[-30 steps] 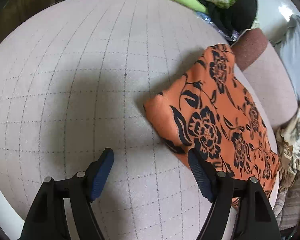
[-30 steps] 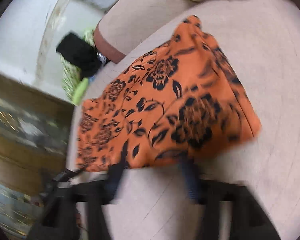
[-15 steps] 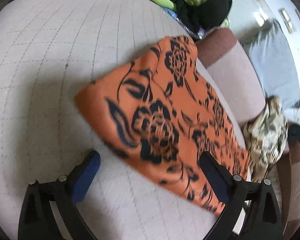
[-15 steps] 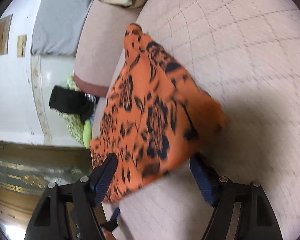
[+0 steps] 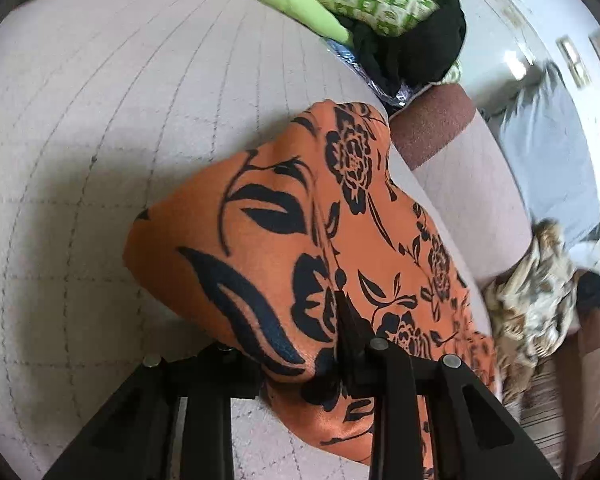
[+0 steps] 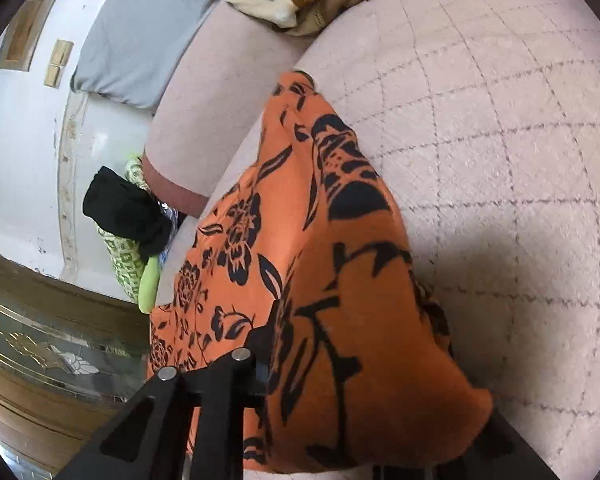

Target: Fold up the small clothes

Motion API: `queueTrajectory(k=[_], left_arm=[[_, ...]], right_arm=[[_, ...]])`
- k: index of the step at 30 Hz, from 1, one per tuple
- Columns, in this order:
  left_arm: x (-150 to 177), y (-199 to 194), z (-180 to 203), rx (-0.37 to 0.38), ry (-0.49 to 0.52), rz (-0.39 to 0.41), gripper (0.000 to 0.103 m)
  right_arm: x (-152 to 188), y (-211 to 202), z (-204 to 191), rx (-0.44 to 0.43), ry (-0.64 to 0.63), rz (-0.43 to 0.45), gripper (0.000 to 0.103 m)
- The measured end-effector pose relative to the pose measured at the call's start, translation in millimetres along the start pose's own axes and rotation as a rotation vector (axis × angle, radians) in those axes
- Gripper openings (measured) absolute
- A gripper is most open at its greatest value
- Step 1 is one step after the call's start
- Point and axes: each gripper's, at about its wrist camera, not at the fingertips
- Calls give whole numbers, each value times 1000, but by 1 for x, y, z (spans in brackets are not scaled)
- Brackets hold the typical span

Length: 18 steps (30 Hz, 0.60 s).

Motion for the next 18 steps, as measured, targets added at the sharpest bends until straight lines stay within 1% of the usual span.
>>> queueTrajectory(k=[1, 3, 4, 6, 7, 9, 11, 13, 16, 18], left_arm=[[0, 1, 0, 0, -2, 0, 30], [-2, 0, -3, 12, -20, -1, 29], [-2, -2, -3, 19, -30, -1, 25], [-3, -9, -5, 27, -38, 5, 22], [-1, -12, 0, 6, -18, 12, 21], [4, -19, 5, -34, 13, 22, 18], [13, -31, 5, -34, -1, 29, 15], [22, -50, 1, -30, -24, 38, 13], [32, -82, -5, -39, -27, 73, 11], [40, -101, -9, -65, -1, 87, 1]], right_arm=[[2, -2, -6, 23, -28, 16, 22], [3, -5, -9, 25, -41, 29, 21], [4, -10, -12, 20, -48, 46, 20], [7, -24, -15, 21, -77, 87, 20], [11, -32, -22, 30, -117, 126, 19], [19, -45, -30, 50, -169, 171, 19], [31, -58, -34, 67, -211, 213, 19], [41, -69, -33, 75, -231, 221, 19], [53, -90, -26, 73, -247, 209, 19], [61, -102, -18, 67, -254, 201, 19]])
Point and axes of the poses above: each gripper's, at about its wrist camera, not at the fingertips, and y roughly the way its jaws point, z to its right, x to its underside, and after that the axes turned 15 degrees about x, right-handed
